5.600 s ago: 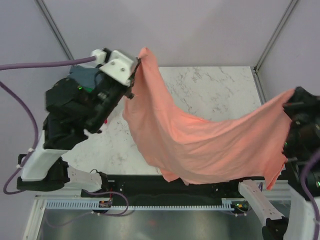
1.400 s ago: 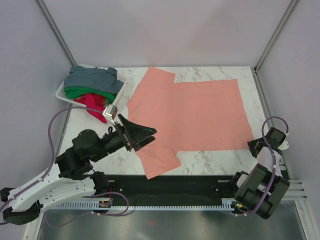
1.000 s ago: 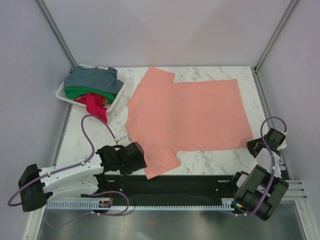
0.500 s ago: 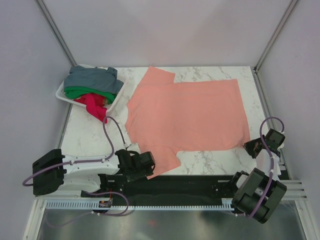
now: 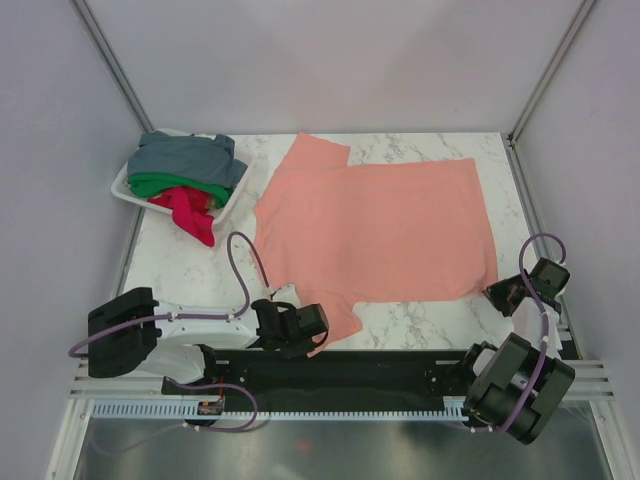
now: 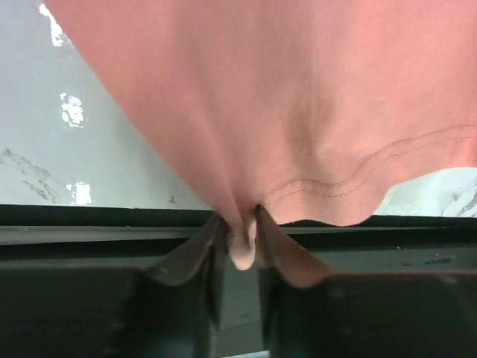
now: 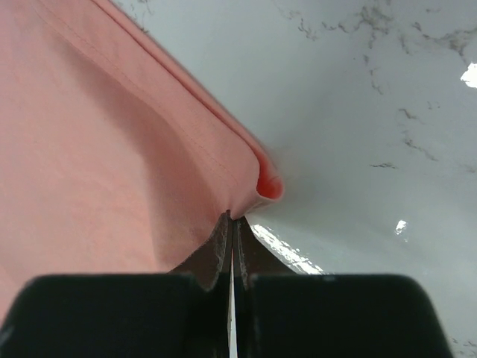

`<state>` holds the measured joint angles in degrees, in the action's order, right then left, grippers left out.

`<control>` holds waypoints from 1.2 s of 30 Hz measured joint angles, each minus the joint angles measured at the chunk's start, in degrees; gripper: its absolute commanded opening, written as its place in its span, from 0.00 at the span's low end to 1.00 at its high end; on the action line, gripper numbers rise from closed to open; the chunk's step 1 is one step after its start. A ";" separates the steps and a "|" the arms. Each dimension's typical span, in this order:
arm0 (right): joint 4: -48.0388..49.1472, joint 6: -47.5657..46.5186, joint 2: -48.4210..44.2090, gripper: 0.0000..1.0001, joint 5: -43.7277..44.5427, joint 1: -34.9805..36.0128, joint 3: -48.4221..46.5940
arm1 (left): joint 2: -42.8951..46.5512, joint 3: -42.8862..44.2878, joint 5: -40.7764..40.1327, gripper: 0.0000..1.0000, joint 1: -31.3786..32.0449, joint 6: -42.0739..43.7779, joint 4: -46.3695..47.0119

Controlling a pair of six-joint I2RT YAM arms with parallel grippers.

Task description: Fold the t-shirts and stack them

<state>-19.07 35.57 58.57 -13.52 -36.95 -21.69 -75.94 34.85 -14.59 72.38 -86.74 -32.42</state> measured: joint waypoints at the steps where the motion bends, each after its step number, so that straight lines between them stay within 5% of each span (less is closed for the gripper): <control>1: 0.02 -0.04 0.00 0.00 -0.07 0.00 0.00 | -0.24 0.35 0.04 0.17 0.13 0.00 0.15; 2: 0.02 -0.04 0.00 0.00 -0.22 0.00 0.00 | -0.42 0.55 0.04 0.02 0.22 0.00 0.28; 7: -0.09 -0.39 -0.09 0.00 -1.88 -0.04 0.00 | 1.60 0.55 -0.68 0.02 0.11 0.31 0.46; 16: -8.52 -1.46 -9.25 0.00 -5.92 -0.04 -2.45 | 20.00 -0.52 -1.22 0.02 -0.20 1.11 -2.97; 26: -19.69 -2.01 -15.26 0.00 -6.29 -0.04 -7.34 | 33.11 3.91 -3.52 0.02 -0.20 1.81 -20.00; 36: -22.14 -1.90 -11.52 0.00 -3.08 -0.04 -11.17 | 30.88 15.13 -8.98 0.02 -4.44 9.86 -28.57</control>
<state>-41.21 33.67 47.05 -16.60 -36.99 -32.86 -45.06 49.98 -23.57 67.94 -76.88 -60.99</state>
